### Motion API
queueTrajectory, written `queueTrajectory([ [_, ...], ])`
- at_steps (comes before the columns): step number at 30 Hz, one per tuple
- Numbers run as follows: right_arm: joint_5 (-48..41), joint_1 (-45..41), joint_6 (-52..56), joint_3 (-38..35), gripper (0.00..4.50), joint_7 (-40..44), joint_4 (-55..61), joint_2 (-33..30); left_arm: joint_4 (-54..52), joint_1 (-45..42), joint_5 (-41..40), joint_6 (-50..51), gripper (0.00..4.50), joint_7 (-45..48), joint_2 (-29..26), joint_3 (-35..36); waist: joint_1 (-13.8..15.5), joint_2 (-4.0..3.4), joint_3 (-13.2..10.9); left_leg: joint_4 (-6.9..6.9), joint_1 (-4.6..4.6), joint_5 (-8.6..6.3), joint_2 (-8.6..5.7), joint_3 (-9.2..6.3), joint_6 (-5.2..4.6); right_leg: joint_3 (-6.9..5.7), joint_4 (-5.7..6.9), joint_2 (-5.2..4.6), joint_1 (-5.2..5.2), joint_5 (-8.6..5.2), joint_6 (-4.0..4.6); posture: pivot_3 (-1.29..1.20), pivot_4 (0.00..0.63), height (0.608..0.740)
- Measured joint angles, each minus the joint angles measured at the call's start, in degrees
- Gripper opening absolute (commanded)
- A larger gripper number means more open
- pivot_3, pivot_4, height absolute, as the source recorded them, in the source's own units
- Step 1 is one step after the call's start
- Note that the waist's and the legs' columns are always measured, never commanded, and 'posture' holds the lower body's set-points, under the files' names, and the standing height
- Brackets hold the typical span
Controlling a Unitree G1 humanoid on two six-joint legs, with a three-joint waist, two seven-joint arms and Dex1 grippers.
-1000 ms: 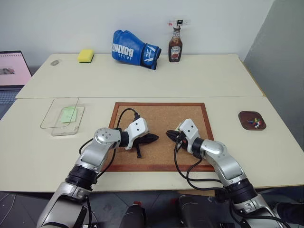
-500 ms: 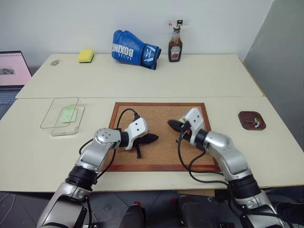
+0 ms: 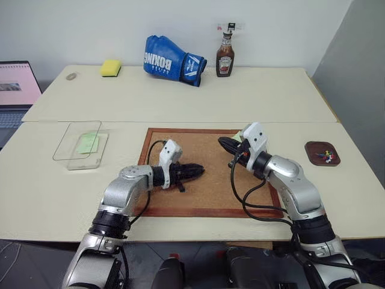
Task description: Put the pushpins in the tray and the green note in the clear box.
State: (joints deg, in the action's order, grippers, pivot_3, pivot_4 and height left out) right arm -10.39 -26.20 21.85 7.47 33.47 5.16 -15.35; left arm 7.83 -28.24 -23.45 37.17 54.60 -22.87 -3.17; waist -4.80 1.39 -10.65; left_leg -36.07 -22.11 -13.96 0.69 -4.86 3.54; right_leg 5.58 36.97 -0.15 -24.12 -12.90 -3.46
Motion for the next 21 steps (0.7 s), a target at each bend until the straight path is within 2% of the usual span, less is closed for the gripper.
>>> queueTrajectory([
  [3,-0.23,0.0,0.28,-0.68,0.0,-0.04,1.0,-0.18,-1.61,-1.1,-3.7,4.47,2.1,-1.62,0.43,3.38,0.0,-0.01,-0.01,0.04,-0.04,0.0,0.0,0.01,0.01,0.01,-0.05,-0.01,-0.03,-0.01,0.01,0.0,0.15,0.74],
  [7,-0.48,-0.05,0.55,-1.46,0.0,-0.32,1.46,-0.18,-3.44,-1.19,-6.03,7.14,2.79,-2.64,1.16,4.05,0.02,0.0,-0.01,0.02,-0.06,-0.01,-0.01,0.02,0.02,0.01,-0.08,-0.02,-0.02,-0.01,0.01,0.0,0.15,0.74],
  [10,-0.34,-0.06,0.66,-1.18,0.0,0.09,1.57,-0.52,-3.45,-1.6,-9.08,9.88,3.42,-4.89,3.45,6.19,0.01,0.02,-0.03,0.0,-0.05,-0.01,-0.01,0.01,0.02,0.0,-0.05,-0.01,-0.02,0.0,0.0,0.0,0.15,0.74],
  [15,3.49,0.45,-4.63,3.54,0.0,4.13,3.6,-6.16,-2.79,-4.52,-12.64,12.51,4.45,-6.49,3.63,9.63,-0.1,0.02,-0.03,0.0,-0.01,-0.01,-0.02,0.03,0.02,0.02,-0.06,-0.01,0.0,0.0,0.0,0.0,0.15,0.74],
  [21,11.4,1.26,-18.21,9.13,0.0,8.1,3.07,-12.63,-2.59,-4.66,-14.44,13.82,4.45,-7.4,3.99,10.24,-0.03,0.04,-0.05,0.01,-0.03,-0.01,-0.02,0.04,0.03,0.02,-0.09,-0.01,-0.01,-0.01,0.0,0.0,0.15,0.74],
])
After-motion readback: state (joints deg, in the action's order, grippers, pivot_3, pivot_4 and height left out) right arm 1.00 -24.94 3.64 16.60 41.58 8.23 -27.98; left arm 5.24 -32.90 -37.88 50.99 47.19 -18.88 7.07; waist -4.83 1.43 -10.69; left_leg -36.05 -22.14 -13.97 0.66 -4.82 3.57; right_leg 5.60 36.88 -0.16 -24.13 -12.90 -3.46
